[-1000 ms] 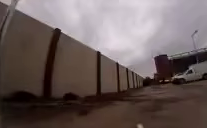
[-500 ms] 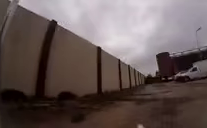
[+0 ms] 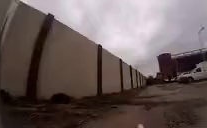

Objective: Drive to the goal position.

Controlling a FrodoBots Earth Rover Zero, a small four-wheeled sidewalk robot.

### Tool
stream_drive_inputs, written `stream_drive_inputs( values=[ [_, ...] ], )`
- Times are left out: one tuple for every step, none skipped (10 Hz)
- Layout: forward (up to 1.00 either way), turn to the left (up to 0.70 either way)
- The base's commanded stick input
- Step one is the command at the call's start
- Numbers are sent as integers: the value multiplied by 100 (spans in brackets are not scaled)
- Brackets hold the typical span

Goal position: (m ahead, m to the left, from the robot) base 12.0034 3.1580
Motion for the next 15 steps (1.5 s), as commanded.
stream_drive_inputs(
  values=[
    [100,-40],
    [100,-40],
    [100,-40],
    [100,-40],
    [100,-40],
    [100,-40],
    [100,-40],
    [100,-40],
    [100,-40],
    [100,-30],
    [100,-16],
    [100,-4],
    [100,0],
    [100,0],
    [100,0]
  ],
)
